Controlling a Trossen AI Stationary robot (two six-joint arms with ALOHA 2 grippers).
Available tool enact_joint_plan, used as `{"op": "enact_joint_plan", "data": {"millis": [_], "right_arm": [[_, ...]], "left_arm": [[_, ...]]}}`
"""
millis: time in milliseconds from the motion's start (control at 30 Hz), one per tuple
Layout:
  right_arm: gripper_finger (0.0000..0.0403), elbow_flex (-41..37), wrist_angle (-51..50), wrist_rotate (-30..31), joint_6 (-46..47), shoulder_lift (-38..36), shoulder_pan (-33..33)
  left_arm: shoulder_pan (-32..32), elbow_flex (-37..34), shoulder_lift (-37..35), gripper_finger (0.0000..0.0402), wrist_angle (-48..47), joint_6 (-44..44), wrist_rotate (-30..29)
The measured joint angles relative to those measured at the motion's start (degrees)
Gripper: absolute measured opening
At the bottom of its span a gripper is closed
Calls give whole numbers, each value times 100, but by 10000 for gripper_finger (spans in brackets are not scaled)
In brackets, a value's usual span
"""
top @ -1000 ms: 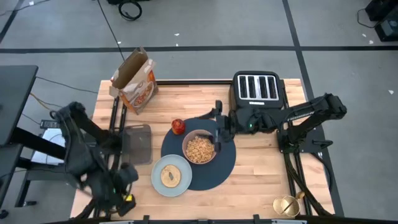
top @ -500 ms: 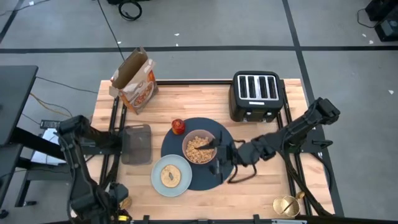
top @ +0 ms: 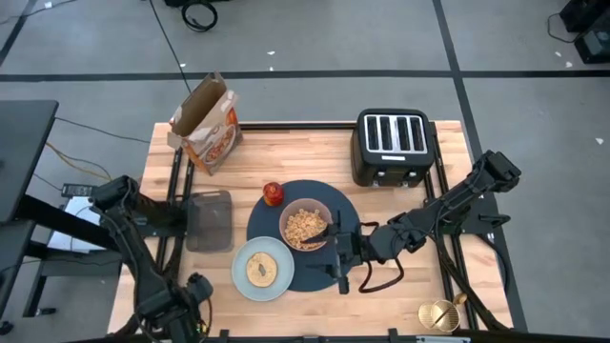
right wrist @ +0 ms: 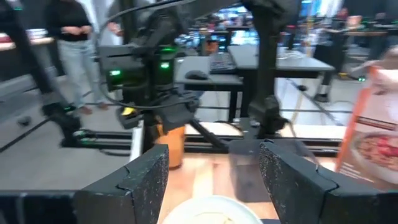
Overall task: Arrange a breakfast setting
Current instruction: Put the yellow cup on the top right of the orange bowl on the blue placemat
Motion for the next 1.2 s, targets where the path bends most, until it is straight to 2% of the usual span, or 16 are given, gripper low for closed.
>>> {"op": "enact_joint_plan", "data": {"millis": [100,133,267,400,500,567,733,900,1000,1100,1200], "right_arm": [[250,0,-73,-162,-7,0,-57],[250,0,-90,-159,-18,0,-81],[256,0,-236,-123,-211,0,-199],[266,-2,-310,-120,-309,0,-306],[278,0,-386,-193,-270,0,-416],[292,-2,-583,-354,-163,0,-532],[343,2,-550,-1030,139,77,-986],[380,-15,-542,-1771,327,345,-1332],[385,-9,-476,-1815,277,431,-1402],[382,42,-436,-1830,-100,433,-1473],[377,317,-775,-2192,-967,292,-1545]], "left_arm": [[96,1,0,33,8,502,316],[125,0,0,19,-15,665,409],[252,28,-36,17,6,906,737],[377,718,-38,14,-677,1296,818],[534,1582,-44,14,-1677,1678,409],[728,2197,-56,14,-2350,1977,-77],[1694,2955,-122,14,-2286,2962,-913],[2973,3005,-114,14,-2369,3820,-1005],[3575,3005,-116,14,-2350,4307,-1058],[4007,3005,-116,14,-2207,5159,-1061],[4261,3005,-116,14,-1931,6585,-1075]]}}
